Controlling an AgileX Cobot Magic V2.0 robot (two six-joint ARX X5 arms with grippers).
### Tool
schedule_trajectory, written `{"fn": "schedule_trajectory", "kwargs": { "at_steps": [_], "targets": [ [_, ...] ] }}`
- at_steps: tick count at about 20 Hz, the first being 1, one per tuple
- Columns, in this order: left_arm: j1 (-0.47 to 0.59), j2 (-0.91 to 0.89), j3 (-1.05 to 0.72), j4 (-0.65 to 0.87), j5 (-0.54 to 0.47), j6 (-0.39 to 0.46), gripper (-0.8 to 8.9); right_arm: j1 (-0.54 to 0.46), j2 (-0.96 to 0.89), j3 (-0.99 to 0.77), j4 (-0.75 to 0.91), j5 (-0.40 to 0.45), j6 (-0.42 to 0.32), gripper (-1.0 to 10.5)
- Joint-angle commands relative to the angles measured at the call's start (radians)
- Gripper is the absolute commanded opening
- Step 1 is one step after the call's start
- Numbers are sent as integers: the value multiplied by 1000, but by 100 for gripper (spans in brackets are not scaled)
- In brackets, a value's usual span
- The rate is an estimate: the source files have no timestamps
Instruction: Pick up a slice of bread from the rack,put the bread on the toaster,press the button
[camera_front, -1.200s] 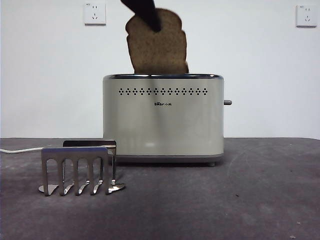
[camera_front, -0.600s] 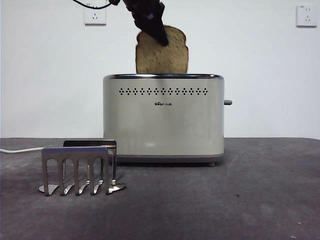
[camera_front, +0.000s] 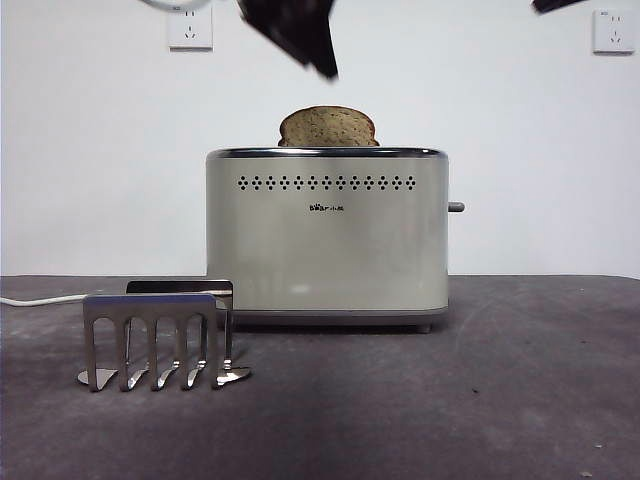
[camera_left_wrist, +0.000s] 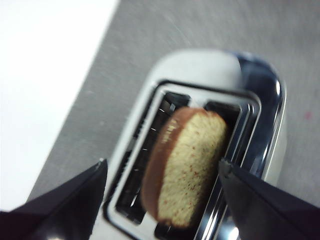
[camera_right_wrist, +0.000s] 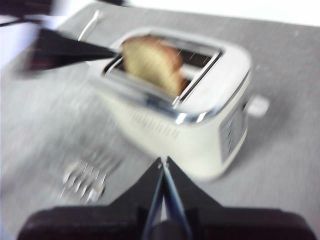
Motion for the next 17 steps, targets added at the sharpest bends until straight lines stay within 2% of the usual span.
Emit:
{"fn": "schedule_trajectory", "kwargs": {
  "at_steps": [1,3,7,11,17],
  "targets": [
    [2,-88,-5,-26,5,-200,374,2,80,1,123,-1,106,-12],
    [2,-167,-5,-74,9,-290,374,2,158,1,252,-3,189,-12],
    [1,-316,-5,-177,15,-394,374,2,315,6,488,-6,339,-13],
    [2,-407,-5,-245,71,-436,374,0,457,42,566,-9,392,-13],
    [1,-467,-5,-288,179,-446,374,-6,604,123,572,-50,402,-13]
  ]
}}
